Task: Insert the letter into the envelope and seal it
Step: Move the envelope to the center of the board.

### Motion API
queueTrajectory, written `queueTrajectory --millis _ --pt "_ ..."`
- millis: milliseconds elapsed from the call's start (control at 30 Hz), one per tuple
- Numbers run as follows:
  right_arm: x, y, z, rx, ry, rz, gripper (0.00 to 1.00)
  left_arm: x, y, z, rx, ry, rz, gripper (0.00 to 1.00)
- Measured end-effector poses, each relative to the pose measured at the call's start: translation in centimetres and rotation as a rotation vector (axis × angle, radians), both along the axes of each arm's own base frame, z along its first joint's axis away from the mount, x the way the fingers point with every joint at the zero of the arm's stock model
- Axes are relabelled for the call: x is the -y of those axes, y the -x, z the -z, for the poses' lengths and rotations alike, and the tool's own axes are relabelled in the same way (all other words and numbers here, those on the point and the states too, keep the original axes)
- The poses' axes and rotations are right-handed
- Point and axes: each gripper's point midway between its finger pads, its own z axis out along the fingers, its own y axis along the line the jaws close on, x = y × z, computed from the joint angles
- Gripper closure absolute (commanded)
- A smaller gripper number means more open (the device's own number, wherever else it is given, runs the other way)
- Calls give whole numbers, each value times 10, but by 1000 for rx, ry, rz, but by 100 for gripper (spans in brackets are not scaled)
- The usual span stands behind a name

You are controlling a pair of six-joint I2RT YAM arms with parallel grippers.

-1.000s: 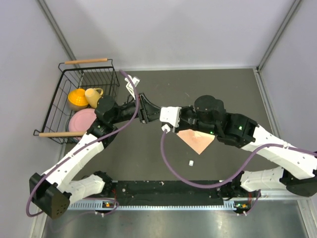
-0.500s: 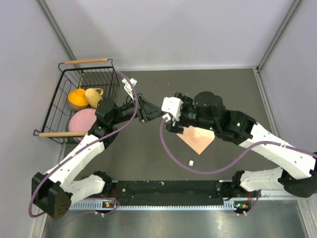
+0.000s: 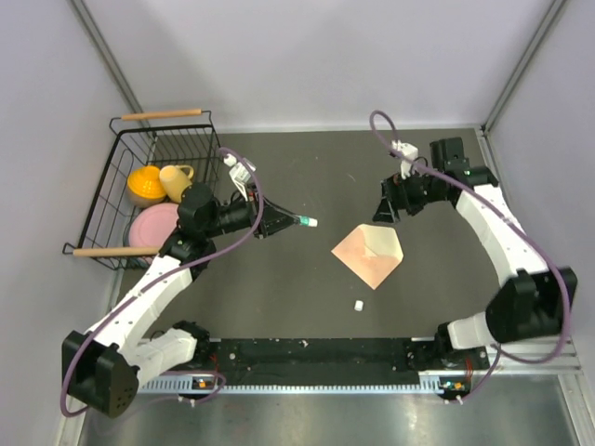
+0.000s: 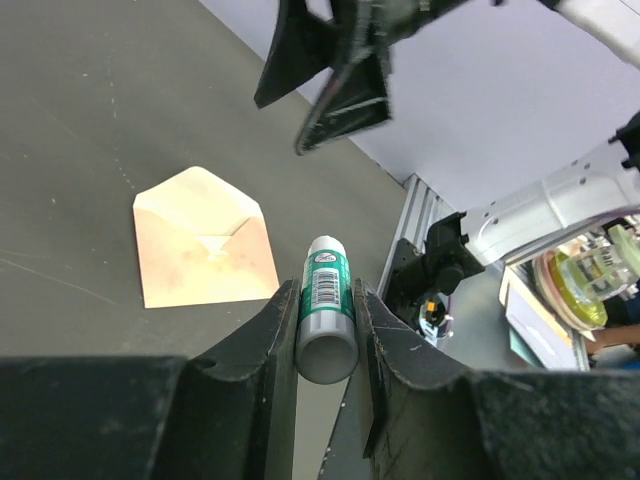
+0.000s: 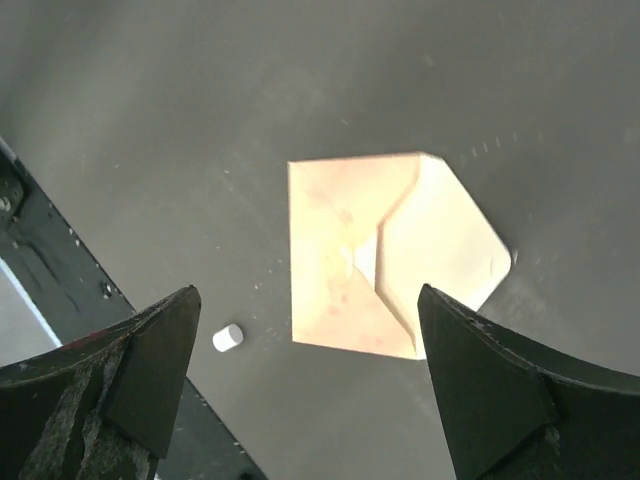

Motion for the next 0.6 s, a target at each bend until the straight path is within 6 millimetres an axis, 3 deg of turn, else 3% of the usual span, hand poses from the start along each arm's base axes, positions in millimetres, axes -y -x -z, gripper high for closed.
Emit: queueTrajectory --millis 167,267,433,600 --pt "40 -14 70 -306 -28 158 16 0 0 5 47 -23 13 100" --pt "57 -16 99 -423 -24 219 21 0 -1 10 55 -35 21 100" --pt "66 -17 136 -536 -16 229 30 0 -2 21 35 -49 23 100" --pt "66 -13 169 -630 -6 207 32 0 -1 26 30 -51 22 100"
